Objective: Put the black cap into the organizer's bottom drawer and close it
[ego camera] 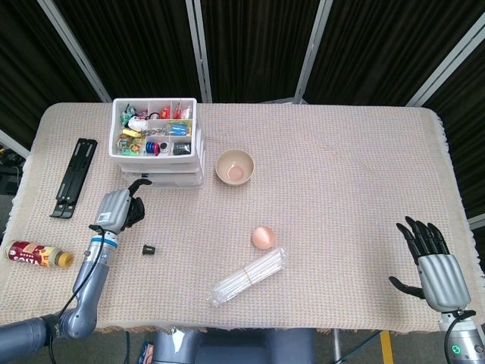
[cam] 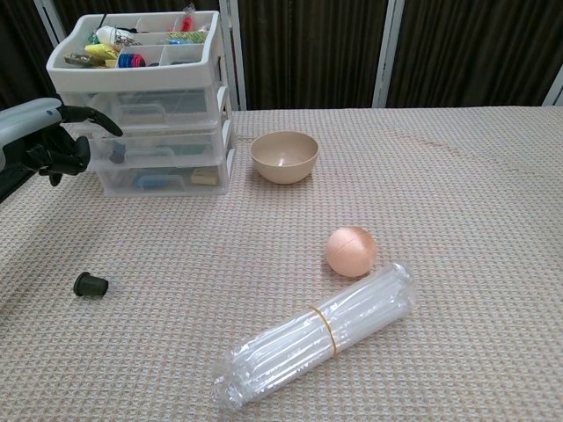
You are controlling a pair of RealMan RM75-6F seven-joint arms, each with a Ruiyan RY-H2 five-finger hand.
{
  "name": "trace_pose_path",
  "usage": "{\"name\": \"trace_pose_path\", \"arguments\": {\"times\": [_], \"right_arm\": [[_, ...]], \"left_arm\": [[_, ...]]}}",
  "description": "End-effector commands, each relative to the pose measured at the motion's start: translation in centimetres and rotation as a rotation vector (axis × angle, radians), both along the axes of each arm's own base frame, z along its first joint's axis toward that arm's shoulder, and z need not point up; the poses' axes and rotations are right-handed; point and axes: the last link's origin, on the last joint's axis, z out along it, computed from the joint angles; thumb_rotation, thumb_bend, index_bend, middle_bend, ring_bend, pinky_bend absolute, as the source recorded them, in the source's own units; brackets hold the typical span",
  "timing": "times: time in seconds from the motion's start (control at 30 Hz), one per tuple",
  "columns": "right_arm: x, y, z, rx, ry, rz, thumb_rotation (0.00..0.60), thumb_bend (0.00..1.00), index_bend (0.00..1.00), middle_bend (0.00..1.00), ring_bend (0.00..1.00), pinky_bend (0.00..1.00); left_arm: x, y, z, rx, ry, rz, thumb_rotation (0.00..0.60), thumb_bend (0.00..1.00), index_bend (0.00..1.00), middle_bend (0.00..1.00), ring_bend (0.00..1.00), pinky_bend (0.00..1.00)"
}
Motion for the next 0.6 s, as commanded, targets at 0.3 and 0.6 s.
{"name": "trace_pose_path", "arguments": {"times": [0.3, 0.6], "right_arm": [[0.0, 0.0, 0.0, 0.001, -0.001, -0.003, 0.6, 0.04, 0.08, 0.0, 0.0, 0.0], [-0.1, 0.0, 0.0, 0.003, -0.001, -0.007, 0.6, 0.04, 0.08, 0.0, 0.0, 0.0]], "left_arm": [[0.4, 2.0, 1.6, 0.011, 0.368, 0.017, 0.6, 0.83, 0.2, 0.98, 0.86, 0.65], [0.2, 2.8, 0.5, -0.012, 0.423, 0.028, 0.6, 0.83, 0.21, 0.98, 0.86, 0.65]]}}
